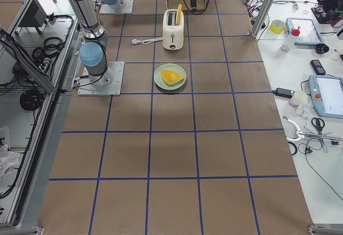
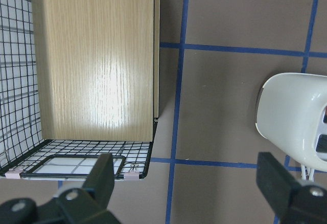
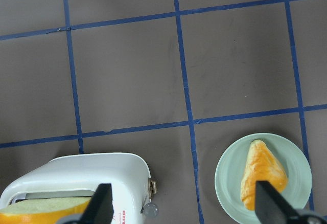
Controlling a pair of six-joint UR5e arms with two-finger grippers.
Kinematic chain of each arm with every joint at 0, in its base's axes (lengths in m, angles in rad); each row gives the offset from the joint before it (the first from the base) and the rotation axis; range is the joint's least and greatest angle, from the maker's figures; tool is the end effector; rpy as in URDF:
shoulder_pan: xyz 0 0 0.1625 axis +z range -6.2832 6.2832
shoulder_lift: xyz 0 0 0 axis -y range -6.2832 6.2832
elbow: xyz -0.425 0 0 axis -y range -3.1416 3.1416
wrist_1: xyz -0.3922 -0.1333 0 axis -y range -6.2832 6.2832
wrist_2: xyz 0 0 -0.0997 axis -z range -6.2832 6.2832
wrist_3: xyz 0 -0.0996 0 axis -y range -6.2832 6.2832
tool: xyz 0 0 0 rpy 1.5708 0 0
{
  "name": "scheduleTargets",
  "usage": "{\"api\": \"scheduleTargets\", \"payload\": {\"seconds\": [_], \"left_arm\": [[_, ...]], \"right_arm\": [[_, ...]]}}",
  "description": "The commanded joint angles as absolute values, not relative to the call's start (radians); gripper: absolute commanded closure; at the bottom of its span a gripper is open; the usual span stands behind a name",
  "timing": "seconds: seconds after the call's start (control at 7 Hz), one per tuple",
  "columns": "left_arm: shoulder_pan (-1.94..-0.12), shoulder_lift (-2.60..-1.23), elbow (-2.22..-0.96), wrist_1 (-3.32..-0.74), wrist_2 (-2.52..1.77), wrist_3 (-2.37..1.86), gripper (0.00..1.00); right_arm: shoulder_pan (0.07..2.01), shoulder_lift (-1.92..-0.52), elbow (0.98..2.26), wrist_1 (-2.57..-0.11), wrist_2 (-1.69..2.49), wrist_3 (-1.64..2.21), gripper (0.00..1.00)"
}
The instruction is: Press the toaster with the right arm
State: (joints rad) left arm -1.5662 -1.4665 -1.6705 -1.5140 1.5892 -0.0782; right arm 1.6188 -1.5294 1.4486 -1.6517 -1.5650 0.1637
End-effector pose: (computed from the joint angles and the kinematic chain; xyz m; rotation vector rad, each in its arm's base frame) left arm -0.1294 -0.4542 0.4937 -0.1302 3.1213 -0.0969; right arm 0.1588 -0.5159 0.5365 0.1790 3.1036 -0.2495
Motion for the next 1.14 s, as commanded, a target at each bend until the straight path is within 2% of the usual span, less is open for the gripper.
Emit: {"api": "scheduleTargets", "payload": {"seconds": [0.0,0.57,0.71,1.0], "left_arm": [[-1.566,-1.466,-1.671,-1.514,1.589,-0.078,0.00],[-1.566,-1.466,-1.671,-1.514,1.589,-0.078,0.00],[-1.566,-1.466,-1.671,-1.514,1.589,-0.078,0.00],[-1.566,-1.466,-1.671,-1.514,1.588,-0.078,0.00]], "right_arm": [[1.600,-1.519,1.445,-1.591,-1.457,0.178,0.99],[1.392,-1.514,1.468,-1.371,-1.057,0.029,1.00],[1.338,-1.514,1.526,-1.308,-0.979,-0.059,1.00],[1.269,-1.514,1.743,-1.319,-0.738,-0.299,1.00]]}}
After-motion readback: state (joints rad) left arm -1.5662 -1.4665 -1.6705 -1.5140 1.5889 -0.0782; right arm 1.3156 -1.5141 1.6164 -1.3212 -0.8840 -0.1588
